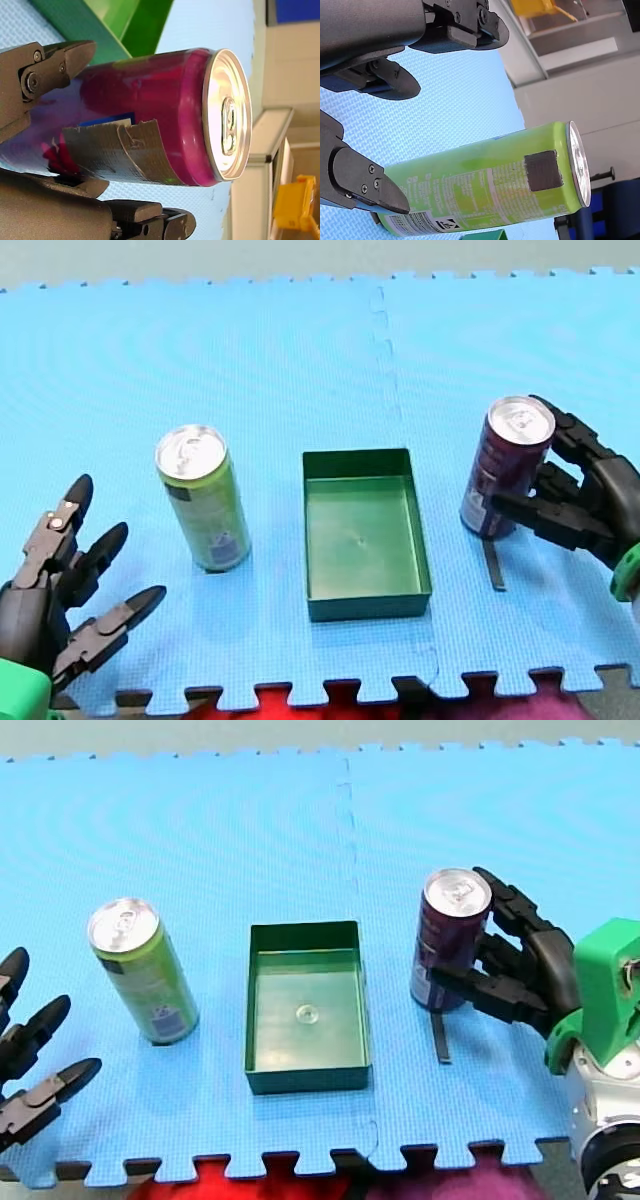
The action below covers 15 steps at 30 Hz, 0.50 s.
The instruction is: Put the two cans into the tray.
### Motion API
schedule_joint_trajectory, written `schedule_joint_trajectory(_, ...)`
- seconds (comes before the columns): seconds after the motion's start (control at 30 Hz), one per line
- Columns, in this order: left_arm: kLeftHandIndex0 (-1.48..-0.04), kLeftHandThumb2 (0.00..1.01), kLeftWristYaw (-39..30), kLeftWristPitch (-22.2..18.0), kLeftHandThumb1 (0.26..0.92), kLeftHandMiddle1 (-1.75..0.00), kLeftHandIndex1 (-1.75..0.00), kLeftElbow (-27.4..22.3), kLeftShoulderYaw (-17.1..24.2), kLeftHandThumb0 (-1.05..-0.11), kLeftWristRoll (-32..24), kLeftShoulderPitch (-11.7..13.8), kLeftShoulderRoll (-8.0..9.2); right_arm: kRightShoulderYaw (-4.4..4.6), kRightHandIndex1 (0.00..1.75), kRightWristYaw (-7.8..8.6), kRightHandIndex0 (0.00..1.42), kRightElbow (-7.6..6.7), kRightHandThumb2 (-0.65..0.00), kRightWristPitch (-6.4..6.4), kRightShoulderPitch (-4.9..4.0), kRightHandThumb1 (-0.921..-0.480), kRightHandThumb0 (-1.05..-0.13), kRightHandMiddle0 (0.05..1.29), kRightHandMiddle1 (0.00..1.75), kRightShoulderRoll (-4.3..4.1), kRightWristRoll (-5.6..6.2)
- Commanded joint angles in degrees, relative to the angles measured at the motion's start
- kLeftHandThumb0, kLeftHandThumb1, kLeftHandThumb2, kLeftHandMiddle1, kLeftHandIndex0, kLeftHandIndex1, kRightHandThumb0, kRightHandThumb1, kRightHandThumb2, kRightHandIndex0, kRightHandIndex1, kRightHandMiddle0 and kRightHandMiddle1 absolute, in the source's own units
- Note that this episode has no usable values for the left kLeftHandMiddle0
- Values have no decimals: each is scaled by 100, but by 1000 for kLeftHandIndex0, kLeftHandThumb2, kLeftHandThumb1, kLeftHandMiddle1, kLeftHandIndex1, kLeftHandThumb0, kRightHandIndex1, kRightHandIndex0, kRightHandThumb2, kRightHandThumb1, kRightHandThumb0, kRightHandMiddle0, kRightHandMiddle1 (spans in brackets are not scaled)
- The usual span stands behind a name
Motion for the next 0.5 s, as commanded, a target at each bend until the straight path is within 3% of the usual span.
schedule_joint_trajectory(0.0, -253, 4, 2, 14, 782, -9, -8, -21, 14, -1048, -17, 9, 15, -33, 19, 65, 389, 13, -10, 36, -51, -791, -1048, 201, 1, 4, 29)
schedule_joint_trajectory(0.37, -260, 4, -34, 25, 785, -9, -7, -66, 31, -1048, -40, 49, 31, -62, 14, 90, 387, -2, -8, 19, -67, -796, -1048, 205, 2, 2, 29)
schedule_joint_trajectory(0.47, -261, 3, -41, 39, 785, -9, -7, -70, 37, -1048, -43, 46, 31, -26, 15, 103, 392, -29, -1, -51, -56, -724, -1048, 205, 2, -10, -10)
